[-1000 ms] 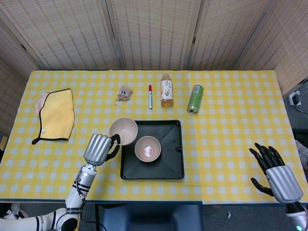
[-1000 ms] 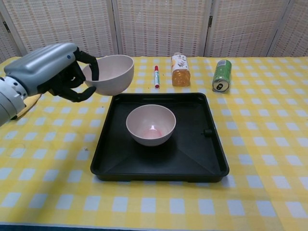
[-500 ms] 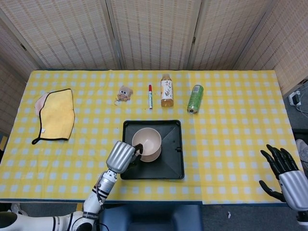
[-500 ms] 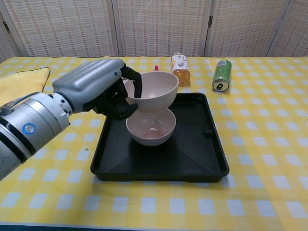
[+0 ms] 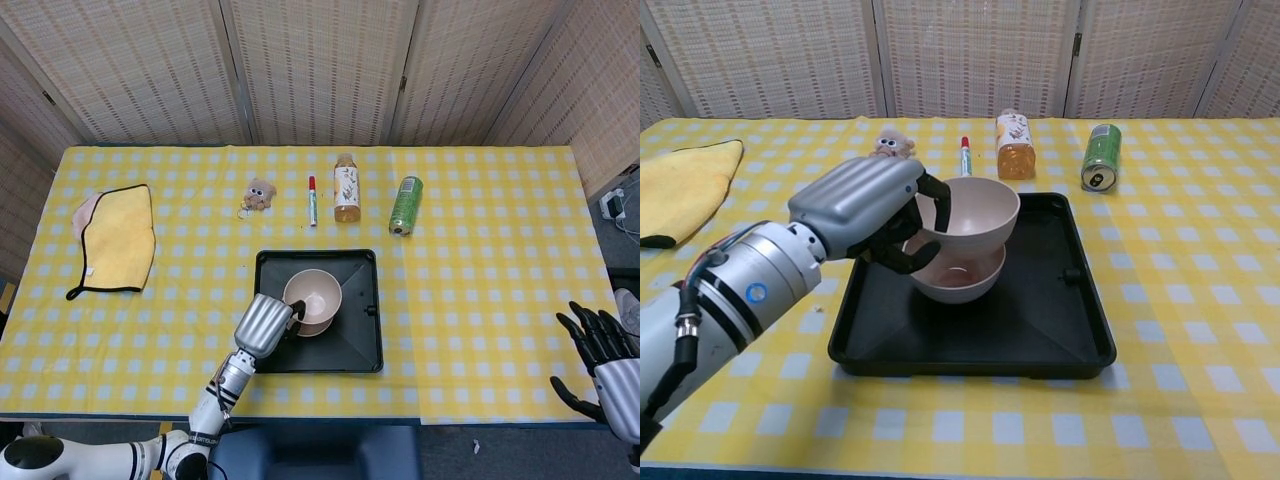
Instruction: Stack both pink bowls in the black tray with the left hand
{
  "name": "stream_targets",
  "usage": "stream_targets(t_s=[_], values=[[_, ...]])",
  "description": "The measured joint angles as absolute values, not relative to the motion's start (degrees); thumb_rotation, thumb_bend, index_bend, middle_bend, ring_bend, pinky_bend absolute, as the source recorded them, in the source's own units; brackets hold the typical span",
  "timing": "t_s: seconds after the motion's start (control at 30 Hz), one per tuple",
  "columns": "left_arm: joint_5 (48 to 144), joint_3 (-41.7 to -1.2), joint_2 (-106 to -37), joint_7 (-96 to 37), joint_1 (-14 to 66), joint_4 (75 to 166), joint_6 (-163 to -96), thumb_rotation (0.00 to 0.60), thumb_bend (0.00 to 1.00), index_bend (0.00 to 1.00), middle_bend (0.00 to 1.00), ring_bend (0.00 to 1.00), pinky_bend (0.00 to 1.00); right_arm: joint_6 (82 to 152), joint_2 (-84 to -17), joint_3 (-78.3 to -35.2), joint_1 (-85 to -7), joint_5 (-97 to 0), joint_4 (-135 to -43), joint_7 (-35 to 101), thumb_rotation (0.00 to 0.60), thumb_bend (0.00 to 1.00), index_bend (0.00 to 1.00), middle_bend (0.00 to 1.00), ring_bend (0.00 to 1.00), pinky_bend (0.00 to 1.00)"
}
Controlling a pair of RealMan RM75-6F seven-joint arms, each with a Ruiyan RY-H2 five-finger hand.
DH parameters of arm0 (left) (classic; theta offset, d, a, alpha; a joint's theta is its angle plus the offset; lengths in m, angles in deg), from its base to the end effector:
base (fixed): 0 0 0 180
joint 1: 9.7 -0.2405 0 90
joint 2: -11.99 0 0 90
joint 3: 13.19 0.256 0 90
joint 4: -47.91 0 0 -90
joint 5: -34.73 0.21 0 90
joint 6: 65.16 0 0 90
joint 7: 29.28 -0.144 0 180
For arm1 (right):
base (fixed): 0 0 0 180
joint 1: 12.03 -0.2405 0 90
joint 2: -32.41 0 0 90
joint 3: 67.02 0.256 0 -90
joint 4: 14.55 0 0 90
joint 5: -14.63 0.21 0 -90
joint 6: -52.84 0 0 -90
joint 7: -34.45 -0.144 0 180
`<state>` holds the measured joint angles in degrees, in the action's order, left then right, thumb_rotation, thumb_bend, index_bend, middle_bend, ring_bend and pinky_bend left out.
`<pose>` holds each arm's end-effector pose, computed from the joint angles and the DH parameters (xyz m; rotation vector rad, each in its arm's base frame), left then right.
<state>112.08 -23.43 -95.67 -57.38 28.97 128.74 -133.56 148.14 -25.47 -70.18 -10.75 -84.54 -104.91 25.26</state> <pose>-0.0806 0.2872 -0.0756 -1.8325 -0.7749 -1.1966 -0.3078 -0.1237 0.1910 1.4851 -0.8697 1.0064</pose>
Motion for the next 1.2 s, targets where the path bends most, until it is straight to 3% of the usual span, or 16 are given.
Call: stream_targets(t_s=[0.5,0.87,1.2], values=[[116.6,-19.8,-96.3,-54.3,27.1,124.6,-136.0,0.600,0.49,0.62,1.00,1.00,1.00,148.1,-25.2,-70.6,-10.2,-85.1,-105.0,25.7,0.600,0.32,0.00,0.00,0.00,0.00],[117.2,-19.6,-98.2,-52.8,27.1,121.1,-135.0,0.600,0.49,0.63,1.00,1.00,1.00,149.6,-25.3,-70.5,-9.5,-85.5,-104.4,25.2,0.600,0.32,0.00,0.00,0.00,0.00],[116.8,-19.9,-99.0,-51.5,27.1,120.4,-133.8,0.600,0.44,0.46,1.00,1.00,1.00,149.2,-25.1,-70.2,-9.5,-85.0,-104.6,25.0,0.600,0.32,0.00,0.00,0.00,0.00]])
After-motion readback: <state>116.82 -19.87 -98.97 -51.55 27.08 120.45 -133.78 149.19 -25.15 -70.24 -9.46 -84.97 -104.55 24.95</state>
